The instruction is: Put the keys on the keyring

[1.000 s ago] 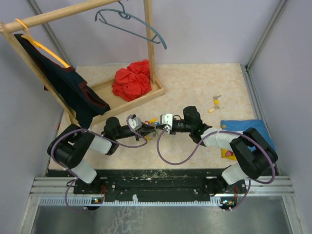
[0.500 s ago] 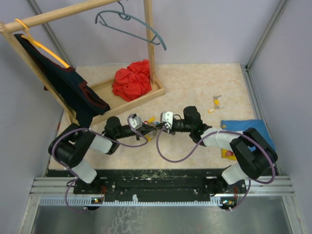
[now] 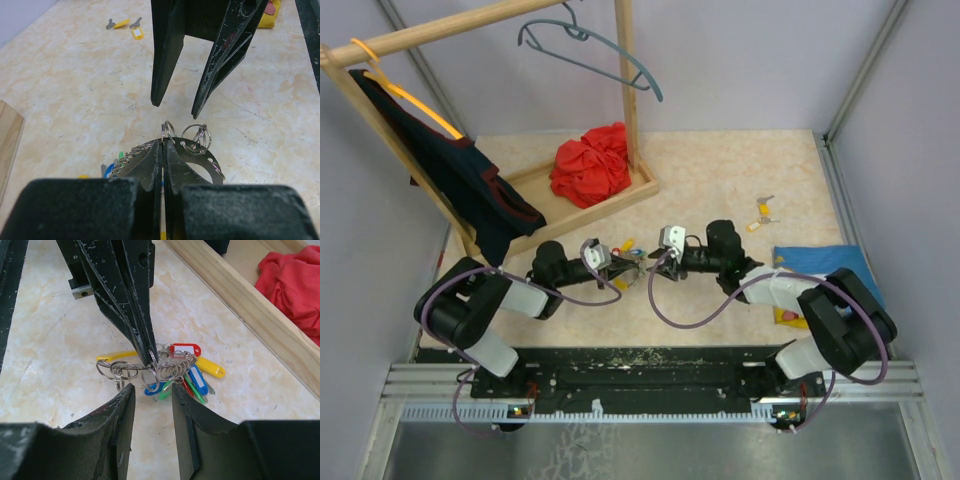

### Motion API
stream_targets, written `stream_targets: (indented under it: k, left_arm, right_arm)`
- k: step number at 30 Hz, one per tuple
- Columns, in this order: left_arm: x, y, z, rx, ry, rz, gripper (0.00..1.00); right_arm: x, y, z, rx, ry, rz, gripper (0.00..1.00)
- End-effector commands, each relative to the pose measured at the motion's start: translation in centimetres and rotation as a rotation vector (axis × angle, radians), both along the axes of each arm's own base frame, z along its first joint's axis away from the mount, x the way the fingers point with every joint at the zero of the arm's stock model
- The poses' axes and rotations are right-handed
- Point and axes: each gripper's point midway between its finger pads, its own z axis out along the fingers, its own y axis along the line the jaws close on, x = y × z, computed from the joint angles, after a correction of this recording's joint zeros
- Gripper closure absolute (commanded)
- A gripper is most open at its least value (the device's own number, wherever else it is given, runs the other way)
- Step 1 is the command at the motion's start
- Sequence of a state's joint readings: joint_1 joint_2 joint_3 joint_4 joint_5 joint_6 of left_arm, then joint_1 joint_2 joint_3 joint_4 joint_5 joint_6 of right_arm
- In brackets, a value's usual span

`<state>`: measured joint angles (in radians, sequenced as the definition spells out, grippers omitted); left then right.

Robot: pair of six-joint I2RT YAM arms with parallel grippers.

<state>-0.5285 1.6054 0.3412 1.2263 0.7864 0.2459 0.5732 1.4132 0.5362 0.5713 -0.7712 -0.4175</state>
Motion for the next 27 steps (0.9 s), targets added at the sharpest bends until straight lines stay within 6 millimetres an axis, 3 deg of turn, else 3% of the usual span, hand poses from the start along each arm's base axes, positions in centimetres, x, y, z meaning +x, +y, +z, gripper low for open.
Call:
stream_targets:
  k: [1, 10, 16, 19, 24, 25, 27]
  left_arm:
    - [-0.8, -0.1, 0.6, -0.003, -0.049, -0.038, 1.00]
    - [-0.9, 0.0, 0.7, 0.023, -0.086, -0.057, 1.00]
    - [-0.3, 0.2, 1.0, 0.045, -0.105, -0.026, 1.00]
    - [0.2, 0.4, 0.8, 0.074, -0.103, -0.005, 1.00]
    - [0.3, 0.6, 0.9, 0.110, -0.120, 0.009, 1.00]
    - [0.3, 0.6, 1.0, 0.118, -0.128, 0.012, 1.00]
    - [0.7, 0.8, 0.7, 0.153, -0.134, 0.035, 1.00]
  right_arm:
    - [0.8, 1.0, 1.4, 0.044, -0.041, 0.037, 0.64]
    - [0.1, 2.1, 1.1, 0.060, -0.039, 0.145, 0.74]
    - [-1.6, 2.1, 1.0, 0.069, -0.038, 0.218, 0.94]
    - [-2.7, 2.0, 0.3, 0.035, -0.088, 0.230, 0.98]
    - [-3.5, 1.9, -1.2, -0.060, -0.184, 0.227, 1.00]
    - [-3.5, 1.8, -1.4, -0.074, -0.192, 0.223, 0.98]
    - [-3.5, 1.6, -1.7, -0.108, -0.211, 0.220, 0.86]
